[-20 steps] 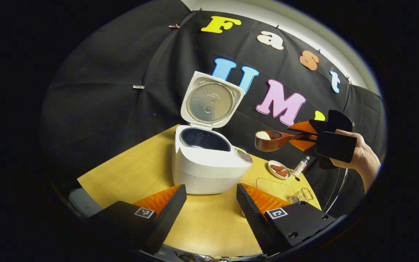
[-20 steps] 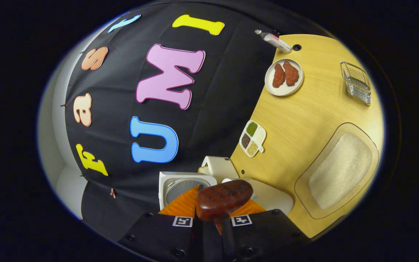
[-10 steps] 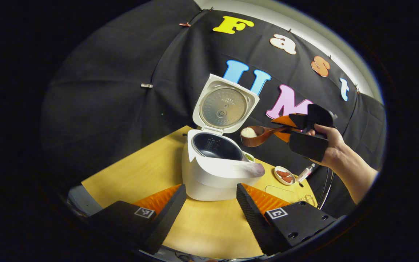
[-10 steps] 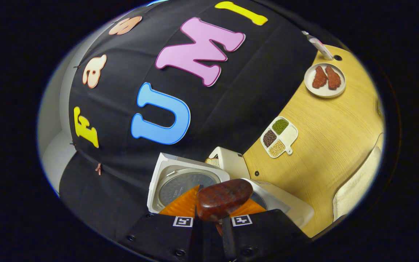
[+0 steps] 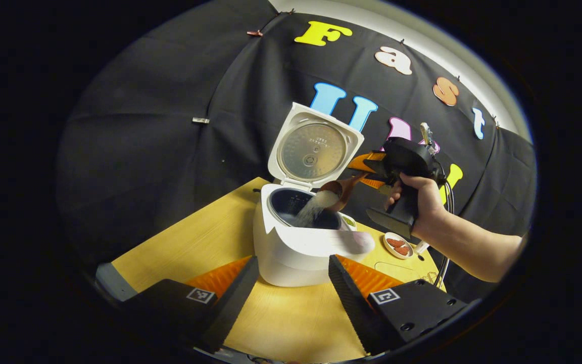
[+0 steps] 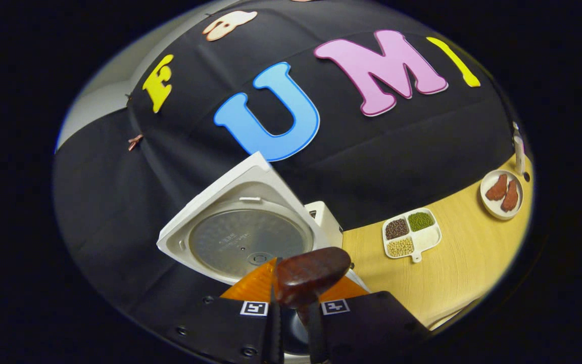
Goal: Close the left gripper, press the button to open the rice cooker; take a wooden spoon from the chopstick holder with the right hand, scoop a spoonful of rice and pour it into the rice cooker, then put the wooden spoon back into the chopstick holder.
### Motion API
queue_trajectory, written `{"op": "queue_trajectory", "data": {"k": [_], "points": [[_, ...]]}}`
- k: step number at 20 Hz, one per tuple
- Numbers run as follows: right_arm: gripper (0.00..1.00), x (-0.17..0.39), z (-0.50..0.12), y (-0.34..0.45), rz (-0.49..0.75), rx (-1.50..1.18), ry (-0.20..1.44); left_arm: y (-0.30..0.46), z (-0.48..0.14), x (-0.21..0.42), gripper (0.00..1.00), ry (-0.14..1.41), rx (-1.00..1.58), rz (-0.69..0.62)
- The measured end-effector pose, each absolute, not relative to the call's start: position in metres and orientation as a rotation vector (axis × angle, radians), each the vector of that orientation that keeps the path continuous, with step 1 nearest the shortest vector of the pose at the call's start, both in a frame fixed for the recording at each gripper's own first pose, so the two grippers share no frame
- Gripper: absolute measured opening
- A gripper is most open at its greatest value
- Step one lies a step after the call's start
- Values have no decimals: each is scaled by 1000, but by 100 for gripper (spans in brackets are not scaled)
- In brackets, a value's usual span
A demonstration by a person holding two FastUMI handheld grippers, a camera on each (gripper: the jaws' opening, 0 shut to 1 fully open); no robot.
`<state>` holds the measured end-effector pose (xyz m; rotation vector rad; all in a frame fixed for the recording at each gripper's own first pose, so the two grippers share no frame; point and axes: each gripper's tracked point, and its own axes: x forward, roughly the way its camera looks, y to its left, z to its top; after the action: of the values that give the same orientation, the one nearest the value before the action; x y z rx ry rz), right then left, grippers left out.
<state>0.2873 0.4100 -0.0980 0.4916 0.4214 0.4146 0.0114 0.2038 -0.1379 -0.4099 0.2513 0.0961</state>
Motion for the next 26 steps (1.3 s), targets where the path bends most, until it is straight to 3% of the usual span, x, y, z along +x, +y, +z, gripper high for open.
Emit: {"op": "queue_trajectory", "data": {"k": [21, 26], "points": [[23, 254, -126, 518, 683, -331, 173, 246, -155, 4, 96, 246, -460, 189], [20, 252, -130, 503, 648, -136, 338, 240, -158, -2, 96, 248, -478, 190]]}}
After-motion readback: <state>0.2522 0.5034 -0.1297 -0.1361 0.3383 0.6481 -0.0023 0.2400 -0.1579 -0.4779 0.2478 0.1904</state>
